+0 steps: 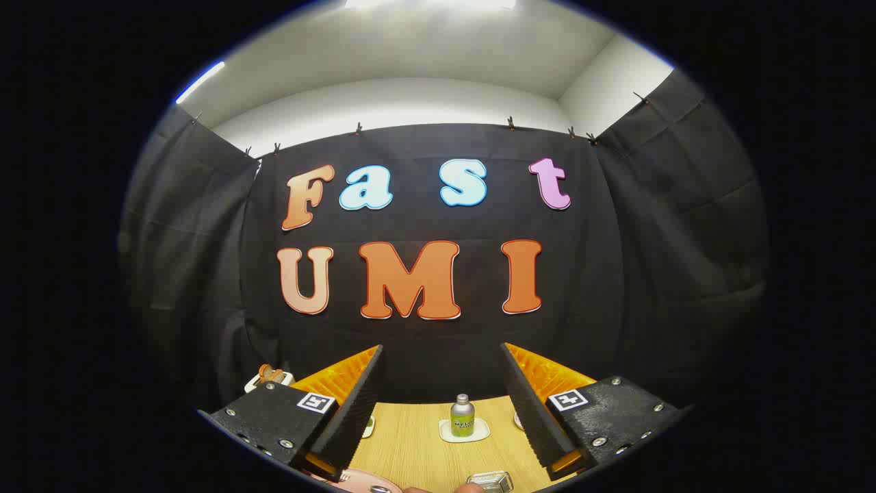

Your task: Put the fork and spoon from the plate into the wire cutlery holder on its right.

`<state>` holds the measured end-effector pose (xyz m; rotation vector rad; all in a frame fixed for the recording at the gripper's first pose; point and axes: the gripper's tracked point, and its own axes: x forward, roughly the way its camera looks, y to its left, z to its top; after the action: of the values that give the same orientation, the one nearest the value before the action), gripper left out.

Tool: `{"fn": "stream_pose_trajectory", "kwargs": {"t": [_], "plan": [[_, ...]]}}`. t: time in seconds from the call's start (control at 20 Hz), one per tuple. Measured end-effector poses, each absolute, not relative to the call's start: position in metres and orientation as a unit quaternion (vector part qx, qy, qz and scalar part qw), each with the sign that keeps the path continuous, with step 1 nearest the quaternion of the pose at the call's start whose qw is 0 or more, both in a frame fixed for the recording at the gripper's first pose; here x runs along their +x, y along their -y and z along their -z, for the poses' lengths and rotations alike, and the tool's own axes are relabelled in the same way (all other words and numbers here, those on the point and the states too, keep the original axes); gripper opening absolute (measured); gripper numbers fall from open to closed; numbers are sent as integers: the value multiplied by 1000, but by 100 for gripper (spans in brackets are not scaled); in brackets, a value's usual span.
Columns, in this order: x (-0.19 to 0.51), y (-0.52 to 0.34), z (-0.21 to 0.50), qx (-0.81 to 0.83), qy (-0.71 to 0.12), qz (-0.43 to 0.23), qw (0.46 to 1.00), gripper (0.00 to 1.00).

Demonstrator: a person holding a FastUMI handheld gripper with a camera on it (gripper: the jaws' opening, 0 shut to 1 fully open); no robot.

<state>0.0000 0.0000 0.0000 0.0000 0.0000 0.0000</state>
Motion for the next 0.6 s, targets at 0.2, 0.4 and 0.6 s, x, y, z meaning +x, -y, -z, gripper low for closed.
{"fn": "stream_pose_trajectory", "kwargs": {"t": [0.2,0.4,0.6], "plan": [[0,-10,0,-1,0,-8,1000,97],[-3,-23,-1,7,2,-25,1000,98],[1,-26,-3,5,9,-22,1000,97]]}}
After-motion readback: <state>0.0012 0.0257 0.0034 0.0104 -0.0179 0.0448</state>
